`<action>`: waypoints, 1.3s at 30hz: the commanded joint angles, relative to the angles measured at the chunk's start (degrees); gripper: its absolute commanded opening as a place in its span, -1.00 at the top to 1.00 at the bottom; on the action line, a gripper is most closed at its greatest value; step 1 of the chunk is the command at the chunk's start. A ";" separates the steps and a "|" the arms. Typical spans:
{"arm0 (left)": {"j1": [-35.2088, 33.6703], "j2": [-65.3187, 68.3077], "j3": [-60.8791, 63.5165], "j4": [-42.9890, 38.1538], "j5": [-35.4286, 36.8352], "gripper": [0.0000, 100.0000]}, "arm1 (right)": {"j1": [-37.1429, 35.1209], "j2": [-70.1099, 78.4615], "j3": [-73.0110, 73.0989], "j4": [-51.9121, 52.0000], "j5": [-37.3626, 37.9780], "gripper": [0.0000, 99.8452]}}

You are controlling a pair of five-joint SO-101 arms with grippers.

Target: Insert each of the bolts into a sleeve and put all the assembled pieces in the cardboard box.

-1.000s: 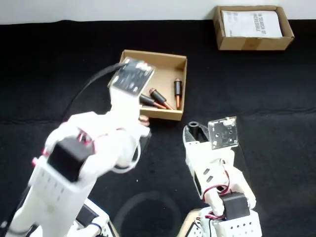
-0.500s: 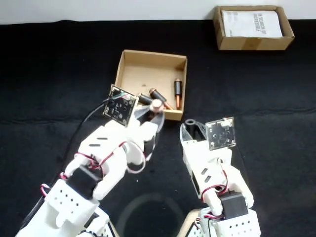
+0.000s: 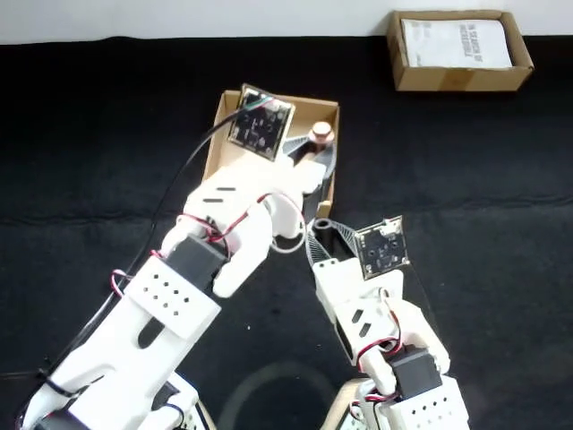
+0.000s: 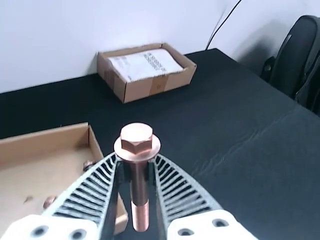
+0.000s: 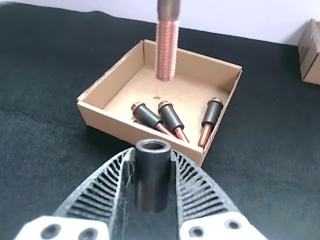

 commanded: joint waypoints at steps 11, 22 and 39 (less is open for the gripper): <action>4.62 0.22 -4.26 7.12 2.73 0.98 | -0.31 0.04 -0.13 -2.68 0.00 0.98; 4.44 0.48 -3.82 7.21 3.52 0.98 | -0.22 -0.22 -0.40 -2.51 0.09 0.98; 4.44 0.31 -3.21 7.30 3.52 0.98 | 2.68 -0.22 -0.40 -2.33 0.26 0.98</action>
